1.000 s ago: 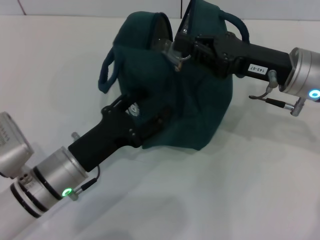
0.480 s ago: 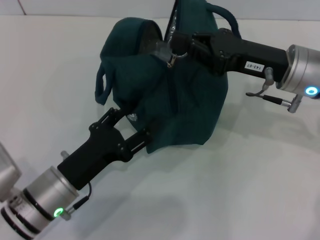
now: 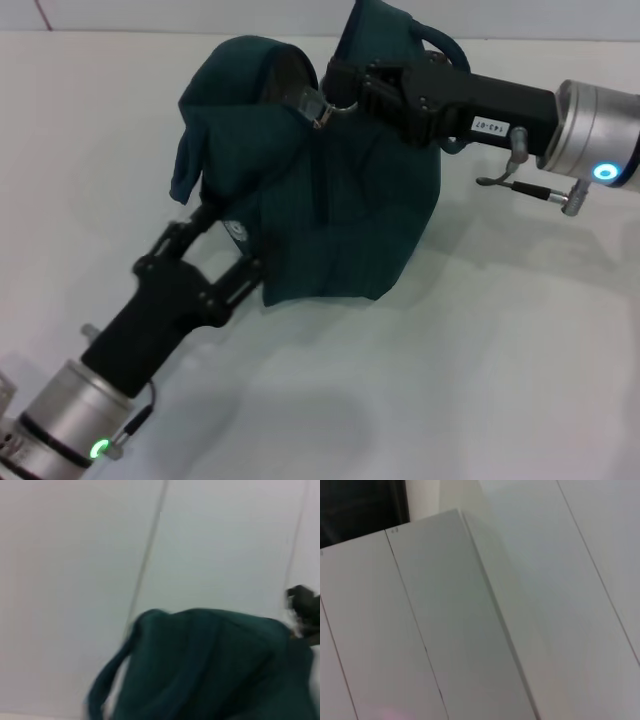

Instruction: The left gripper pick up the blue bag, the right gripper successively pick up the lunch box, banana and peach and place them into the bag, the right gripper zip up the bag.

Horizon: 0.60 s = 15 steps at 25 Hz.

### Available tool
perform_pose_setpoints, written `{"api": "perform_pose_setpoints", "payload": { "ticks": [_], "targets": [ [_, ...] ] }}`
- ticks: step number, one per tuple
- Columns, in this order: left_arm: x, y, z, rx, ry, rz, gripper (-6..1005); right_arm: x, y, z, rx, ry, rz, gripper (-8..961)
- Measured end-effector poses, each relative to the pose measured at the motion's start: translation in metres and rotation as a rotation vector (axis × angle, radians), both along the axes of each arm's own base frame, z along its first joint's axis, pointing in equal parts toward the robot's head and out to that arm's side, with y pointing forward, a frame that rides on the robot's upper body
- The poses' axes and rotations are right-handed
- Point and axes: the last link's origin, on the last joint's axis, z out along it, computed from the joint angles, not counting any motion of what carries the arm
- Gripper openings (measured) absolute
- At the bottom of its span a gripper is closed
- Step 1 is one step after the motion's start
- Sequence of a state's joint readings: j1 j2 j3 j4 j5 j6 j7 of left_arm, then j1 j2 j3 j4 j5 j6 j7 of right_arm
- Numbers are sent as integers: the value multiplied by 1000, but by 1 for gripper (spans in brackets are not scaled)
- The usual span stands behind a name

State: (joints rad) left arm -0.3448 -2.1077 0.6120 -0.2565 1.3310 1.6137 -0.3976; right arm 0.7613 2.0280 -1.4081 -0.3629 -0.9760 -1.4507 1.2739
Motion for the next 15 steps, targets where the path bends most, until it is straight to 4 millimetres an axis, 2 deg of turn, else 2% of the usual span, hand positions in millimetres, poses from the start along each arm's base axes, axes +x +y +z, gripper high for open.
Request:
{"api": "perform_pose_setpoints", "payload": {
  "ticks": [2,9,15],
  "targets": [
    [-6,-1,4,29,1,34,846,0,1,0,8,-3,0,11],
    [-8,1,7,50,11,40,846,-5,7,-2,29,-26,4,11],
    [1,-4,-2,20,26,-6,847,-17,17,-3,69,-35,19,11]
  ]
}}
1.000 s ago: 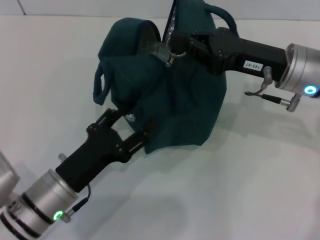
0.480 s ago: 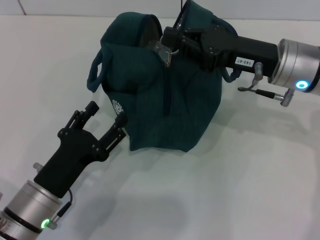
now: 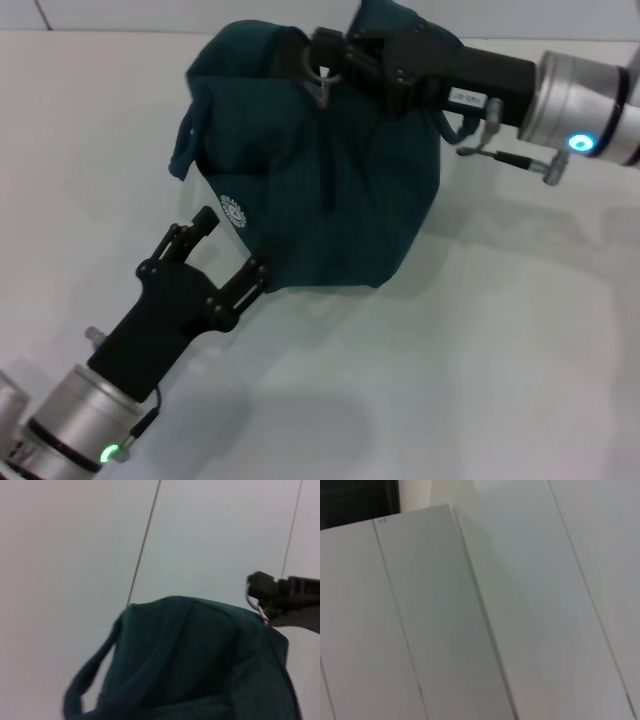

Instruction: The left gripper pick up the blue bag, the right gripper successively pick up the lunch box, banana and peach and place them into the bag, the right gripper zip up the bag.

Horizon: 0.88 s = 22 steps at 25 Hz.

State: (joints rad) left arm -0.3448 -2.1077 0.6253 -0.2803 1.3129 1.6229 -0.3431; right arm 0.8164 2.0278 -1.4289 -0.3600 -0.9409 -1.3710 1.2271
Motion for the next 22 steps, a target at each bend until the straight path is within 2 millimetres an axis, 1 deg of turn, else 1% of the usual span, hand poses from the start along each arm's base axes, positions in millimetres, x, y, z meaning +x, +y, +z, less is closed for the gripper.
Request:
{"api": "perform_pose_setpoints", "payload": {
  "ticks": [2,4,10,15,19,22],
  "targets": [
    [10,2,-7,12,28,-17,847,-6,1,-2,-2,-6,17,11],
    [14,4,-10,13,39,-31,847,-12,2,-4,5,-2,30,11],
    [25,12,-12,41,46,-51,847,-23,1,-9,14,12,59,10],
    [26,19,-12,53,46,-39,846,-22,-2,-12,5,0,67,10],
    [28,25,-12,56,49,-39,824,-20,-3,-13,-2,-1,61,10],
    [29,28,-13,47,58,-42,808,-14,-5,-13,-2,0,45,10]
  ]
}}
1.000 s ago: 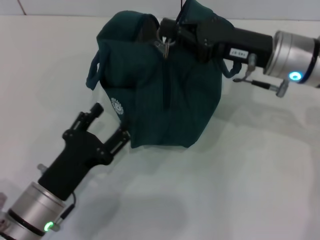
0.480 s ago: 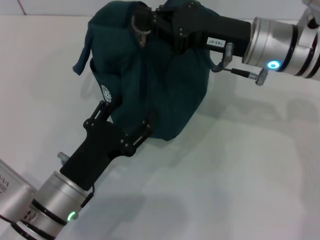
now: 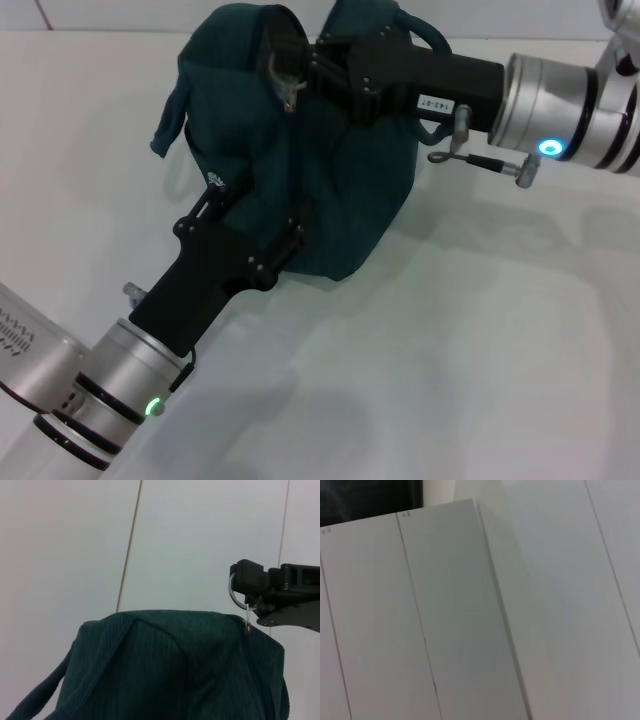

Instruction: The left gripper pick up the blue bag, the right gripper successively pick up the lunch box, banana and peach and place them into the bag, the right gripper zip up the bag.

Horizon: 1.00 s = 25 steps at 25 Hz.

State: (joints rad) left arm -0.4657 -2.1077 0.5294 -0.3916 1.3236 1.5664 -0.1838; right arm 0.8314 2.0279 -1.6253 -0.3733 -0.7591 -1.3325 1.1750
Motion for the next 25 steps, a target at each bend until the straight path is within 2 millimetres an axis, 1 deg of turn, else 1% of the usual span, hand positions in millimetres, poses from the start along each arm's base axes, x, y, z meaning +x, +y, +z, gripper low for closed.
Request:
{"api": "perform_pose_setpoints", "payload": {
  "ticks": [2,6,12,23,25],
  "targets": [
    [1,0,-1,-8,8,-10,797,3,-1,0,2,-1,-7,10],
    [1,-1,-4,-28,21,-23,709,10,-3,0,2,-3,-26,10],
    [0,0,-6,-38,30,-16,576,15,-4,1,-3,10,-45,11],
    [-8,-1,-16,-91,105,18,207,21,-4,7,5,53,-95,11],
    [-9,-2,-17,-93,111,17,122,23,-4,7,6,53,-100,11]
  ]
}}
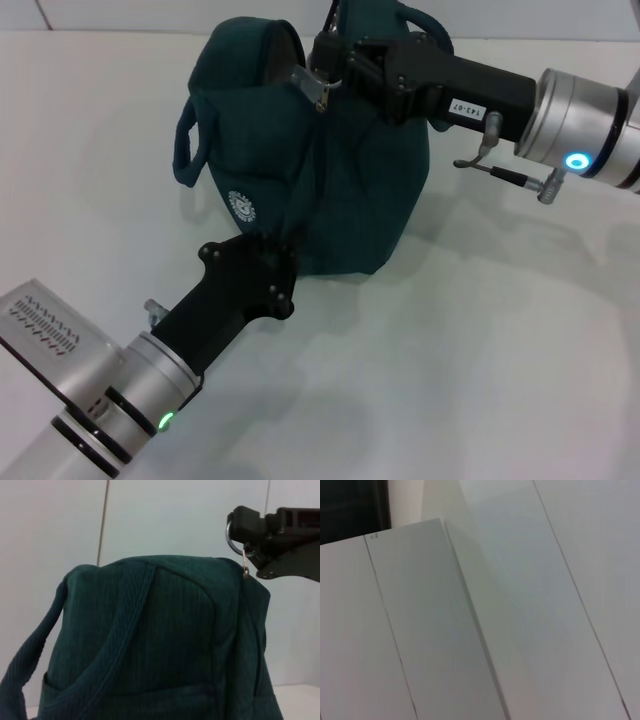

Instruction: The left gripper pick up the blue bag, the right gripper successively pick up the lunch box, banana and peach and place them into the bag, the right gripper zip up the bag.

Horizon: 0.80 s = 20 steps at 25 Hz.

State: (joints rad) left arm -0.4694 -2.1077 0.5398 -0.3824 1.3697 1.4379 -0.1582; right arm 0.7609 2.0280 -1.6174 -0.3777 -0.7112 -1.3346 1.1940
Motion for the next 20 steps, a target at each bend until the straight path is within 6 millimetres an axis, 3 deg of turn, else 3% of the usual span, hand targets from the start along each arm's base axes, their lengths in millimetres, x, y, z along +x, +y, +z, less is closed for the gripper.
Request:
{"api": "perform_pose_setpoints", "payload": {
  "ticks": [1,6,20],
  "targets": [
    [0,0,0,-1,0,0,80,0,0,0,0,0,-1,11],
    [-1,-1,0,-1,3,2,51,1,0,0,1,3,-5,11],
    [-4,-3,-4,-14,37,7,48,4,7,5,32,20,-50,10]
  ]
}}
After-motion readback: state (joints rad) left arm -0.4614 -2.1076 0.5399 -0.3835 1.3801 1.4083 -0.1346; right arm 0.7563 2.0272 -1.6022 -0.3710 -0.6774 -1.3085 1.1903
